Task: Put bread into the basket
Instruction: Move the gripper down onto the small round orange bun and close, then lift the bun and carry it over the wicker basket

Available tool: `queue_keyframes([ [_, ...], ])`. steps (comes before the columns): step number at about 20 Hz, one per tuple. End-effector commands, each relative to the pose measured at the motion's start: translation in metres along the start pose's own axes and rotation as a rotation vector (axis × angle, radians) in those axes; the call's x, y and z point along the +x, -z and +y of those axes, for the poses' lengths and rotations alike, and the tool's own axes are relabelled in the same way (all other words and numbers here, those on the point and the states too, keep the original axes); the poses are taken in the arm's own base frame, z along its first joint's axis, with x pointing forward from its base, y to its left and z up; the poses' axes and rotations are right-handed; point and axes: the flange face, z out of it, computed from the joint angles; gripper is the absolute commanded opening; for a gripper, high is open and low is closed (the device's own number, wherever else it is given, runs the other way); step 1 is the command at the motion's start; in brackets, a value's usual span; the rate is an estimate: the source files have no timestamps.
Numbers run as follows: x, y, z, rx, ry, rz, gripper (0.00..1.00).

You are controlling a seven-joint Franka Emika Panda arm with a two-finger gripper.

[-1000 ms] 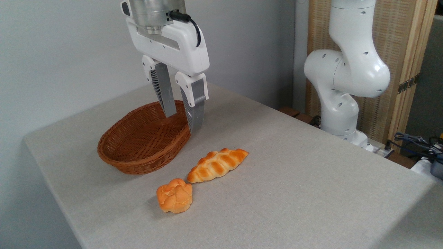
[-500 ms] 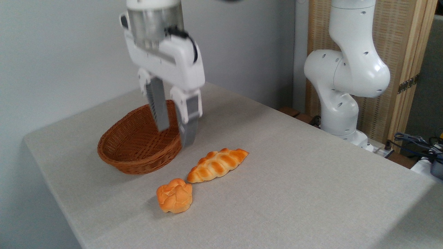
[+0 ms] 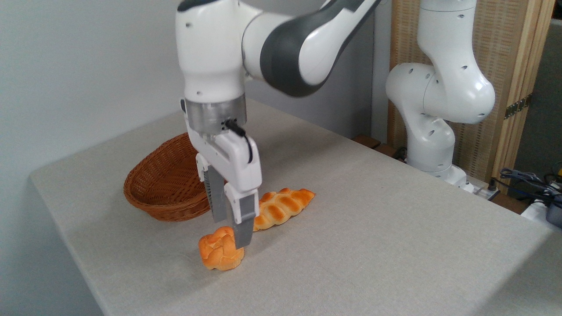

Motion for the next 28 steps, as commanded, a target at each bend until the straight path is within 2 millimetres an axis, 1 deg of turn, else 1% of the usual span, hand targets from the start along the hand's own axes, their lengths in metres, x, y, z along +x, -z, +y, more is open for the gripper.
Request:
queue_keyframes([
  [1, 0.014, -0.035, 0.013, 0.010, -0.059, 0.003, 1.00],
  [3, 0.015, -0.047, 0.013, 0.001, -0.063, -0.002, 1.00],
  [4, 0.016, -0.049, 0.012, 0.010, -0.069, -0.002, 0.90],
  [5, 0.017, -0.051, 0.013, 0.024, -0.084, -0.004, 0.71],
  [6, 0.018, -0.052, 0.014, 0.031, -0.086, 0.001, 0.48],
  [7, 0.018, -0.053, 0.014, 0.031, -0.088, 0.001, 0.31],
  [8, 0.019, -0.055, 0.014, 0.028, -0.089, -0.001, 0.23],
  [22, 0.021, -0.052, 0.013, 0.036, -0.096, -0.005, 0.21],
  [25, 0.023, -0.048, 0.013, 0.041, -0.100, -0.001, 0.21],
  [28, 0.026, -0.038, 0.009, 0.051, -0.091, 0.013, 0.21],
])
